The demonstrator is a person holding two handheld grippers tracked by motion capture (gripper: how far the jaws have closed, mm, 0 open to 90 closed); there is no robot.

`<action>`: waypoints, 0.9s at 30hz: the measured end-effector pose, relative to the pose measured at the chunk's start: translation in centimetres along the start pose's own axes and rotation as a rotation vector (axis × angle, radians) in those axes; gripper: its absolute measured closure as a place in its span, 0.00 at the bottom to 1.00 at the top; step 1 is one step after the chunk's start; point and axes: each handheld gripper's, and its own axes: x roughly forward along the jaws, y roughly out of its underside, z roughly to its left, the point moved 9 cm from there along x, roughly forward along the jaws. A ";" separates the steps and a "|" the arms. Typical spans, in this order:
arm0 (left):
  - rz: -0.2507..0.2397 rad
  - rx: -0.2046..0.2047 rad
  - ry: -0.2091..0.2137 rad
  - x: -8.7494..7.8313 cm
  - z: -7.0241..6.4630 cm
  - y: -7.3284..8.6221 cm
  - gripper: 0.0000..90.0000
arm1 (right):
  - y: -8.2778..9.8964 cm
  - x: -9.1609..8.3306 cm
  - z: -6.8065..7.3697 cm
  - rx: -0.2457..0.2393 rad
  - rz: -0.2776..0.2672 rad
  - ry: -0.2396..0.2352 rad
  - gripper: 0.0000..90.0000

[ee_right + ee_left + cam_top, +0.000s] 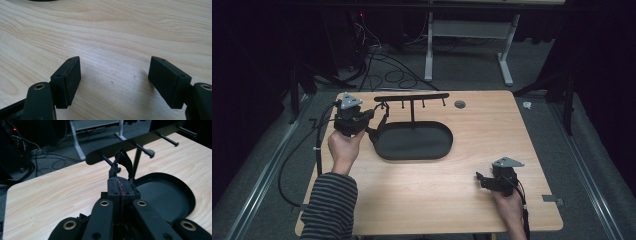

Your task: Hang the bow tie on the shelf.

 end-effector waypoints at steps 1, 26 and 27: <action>-0.001 0.005 -0.011 0.1 0.1 -0.1 1.00 | 0.0 0.0 0.0 0.000 0.000 0.000 0.31; 0.076 -0.006 -0.091 3.7 1.8 1.5 0.99 | 0.0 0.0 0.0 0.004 0.002 -0.002 0.31; 0.076 -0.006 -0.091 3.7 1.8 1.5 0.99 | 0.0 0.0 0.0 0.004 0.002 -0.002 0.31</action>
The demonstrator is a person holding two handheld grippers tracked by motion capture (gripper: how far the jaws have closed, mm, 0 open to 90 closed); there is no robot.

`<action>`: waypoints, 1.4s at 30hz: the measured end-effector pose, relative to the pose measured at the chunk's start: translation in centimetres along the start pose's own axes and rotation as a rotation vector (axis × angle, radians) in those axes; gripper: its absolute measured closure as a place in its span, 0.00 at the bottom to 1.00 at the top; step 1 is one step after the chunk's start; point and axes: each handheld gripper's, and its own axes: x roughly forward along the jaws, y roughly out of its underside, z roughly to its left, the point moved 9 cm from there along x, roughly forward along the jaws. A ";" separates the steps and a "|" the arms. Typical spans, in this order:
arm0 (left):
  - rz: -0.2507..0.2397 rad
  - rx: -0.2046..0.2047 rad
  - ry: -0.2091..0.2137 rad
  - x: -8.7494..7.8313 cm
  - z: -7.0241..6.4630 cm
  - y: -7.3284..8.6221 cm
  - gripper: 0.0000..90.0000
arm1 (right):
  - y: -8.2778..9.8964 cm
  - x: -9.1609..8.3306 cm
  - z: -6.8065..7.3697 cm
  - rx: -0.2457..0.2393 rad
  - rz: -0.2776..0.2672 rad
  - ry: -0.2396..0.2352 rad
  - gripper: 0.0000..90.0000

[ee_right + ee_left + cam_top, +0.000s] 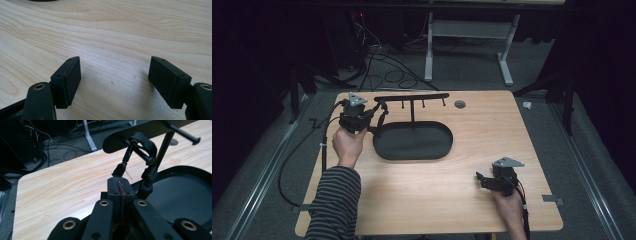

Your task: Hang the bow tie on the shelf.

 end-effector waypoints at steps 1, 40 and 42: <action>0.004 0.001 -0.001 0.1 0.0 0.0 0.99 | 0.0 0.0 0.0 -0.002 -0.001 0.000 0.30; 0.008 -0.025 0.053 -1.2 -0.9 2.2 0.77 | 0.0 0.0 0.0 -0.004 -0.002 -0.001 0.30; 0.009 -0.026 0.054 -1.3 -0.8 2.3 0.76 | 0.0 0.0 0.0 -0.004 -0.002 -0.001 0.30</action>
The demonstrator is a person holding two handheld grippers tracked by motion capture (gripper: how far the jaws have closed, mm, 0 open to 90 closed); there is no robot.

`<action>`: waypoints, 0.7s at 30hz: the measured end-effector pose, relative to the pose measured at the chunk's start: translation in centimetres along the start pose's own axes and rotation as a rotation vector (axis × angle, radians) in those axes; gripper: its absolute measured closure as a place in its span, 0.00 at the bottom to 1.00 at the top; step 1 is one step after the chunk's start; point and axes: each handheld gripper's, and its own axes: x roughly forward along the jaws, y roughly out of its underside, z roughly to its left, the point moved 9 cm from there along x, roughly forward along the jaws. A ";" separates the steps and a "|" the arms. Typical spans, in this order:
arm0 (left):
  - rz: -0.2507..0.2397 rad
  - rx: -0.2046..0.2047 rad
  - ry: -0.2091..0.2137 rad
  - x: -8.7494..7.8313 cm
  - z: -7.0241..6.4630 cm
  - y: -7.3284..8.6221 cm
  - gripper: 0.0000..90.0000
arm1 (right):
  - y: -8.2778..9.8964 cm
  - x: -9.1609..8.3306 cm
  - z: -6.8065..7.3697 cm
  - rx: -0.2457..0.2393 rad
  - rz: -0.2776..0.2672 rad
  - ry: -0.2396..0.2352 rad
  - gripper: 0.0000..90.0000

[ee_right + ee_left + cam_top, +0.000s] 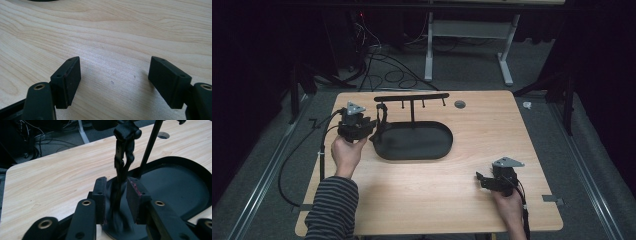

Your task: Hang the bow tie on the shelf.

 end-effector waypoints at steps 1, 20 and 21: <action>-0.002 -0.002 0.001 -0.2 0.1 0.1 0.76 | 0.0 0.0 0.0 0.000 0.000 0.000 0.30; -0.097 -0.048 0.019 -4.2 0.5 0.6 0.64 | 0.0 0.0 0.0 0.000 0.000 0.001 0.30; -0.098 -0.049 0.019 -4.3 0.5 0.6 0.64 | 0.0 0.0 0.0 0.000 0.000 0.001 0.30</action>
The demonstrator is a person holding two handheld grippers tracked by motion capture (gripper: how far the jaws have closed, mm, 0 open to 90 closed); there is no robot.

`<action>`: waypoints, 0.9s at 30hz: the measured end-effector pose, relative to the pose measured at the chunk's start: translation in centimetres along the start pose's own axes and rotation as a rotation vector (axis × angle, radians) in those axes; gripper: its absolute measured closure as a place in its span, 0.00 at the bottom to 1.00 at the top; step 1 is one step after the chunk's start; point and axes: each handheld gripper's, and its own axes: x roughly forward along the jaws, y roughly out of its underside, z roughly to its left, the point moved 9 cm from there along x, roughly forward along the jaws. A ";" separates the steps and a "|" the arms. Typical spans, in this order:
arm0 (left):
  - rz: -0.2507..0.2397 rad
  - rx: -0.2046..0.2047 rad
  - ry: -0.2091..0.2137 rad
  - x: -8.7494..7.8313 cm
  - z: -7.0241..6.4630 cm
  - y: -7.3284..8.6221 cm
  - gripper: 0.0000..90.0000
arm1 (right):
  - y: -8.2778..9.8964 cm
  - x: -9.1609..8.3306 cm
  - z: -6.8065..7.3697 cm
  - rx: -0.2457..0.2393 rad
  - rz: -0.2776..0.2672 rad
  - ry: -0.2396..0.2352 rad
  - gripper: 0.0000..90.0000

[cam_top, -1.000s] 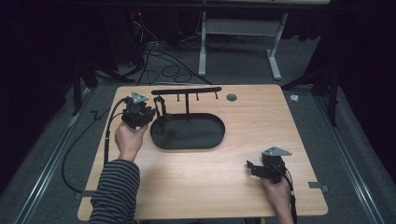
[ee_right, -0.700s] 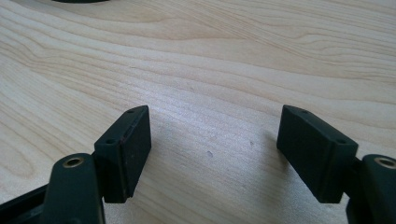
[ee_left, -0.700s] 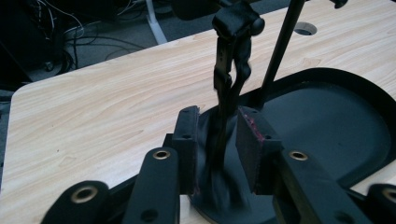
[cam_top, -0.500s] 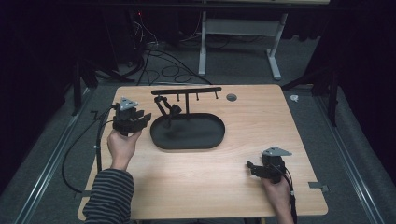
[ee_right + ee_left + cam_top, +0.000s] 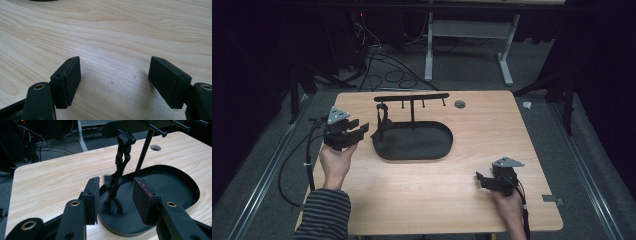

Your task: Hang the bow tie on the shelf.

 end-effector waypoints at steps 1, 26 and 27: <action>-0.001 0.000 -0.001 -0.1 0.0 0.0 0.63 | 0.0 0.0 0.0 0.000 -0.001 0.001 0.30; -0.059 -0.031 0.000 -3.7 0.1 1.4 0.60 | 0.0 0.0 0.0 0.003 -0.001 0.001 0.30; -0.063 -0.031 -0.001 -3.9 0.1 1.5 0.60 | 0.0 0.0 0.0 0.002 0.000 0.001 0.30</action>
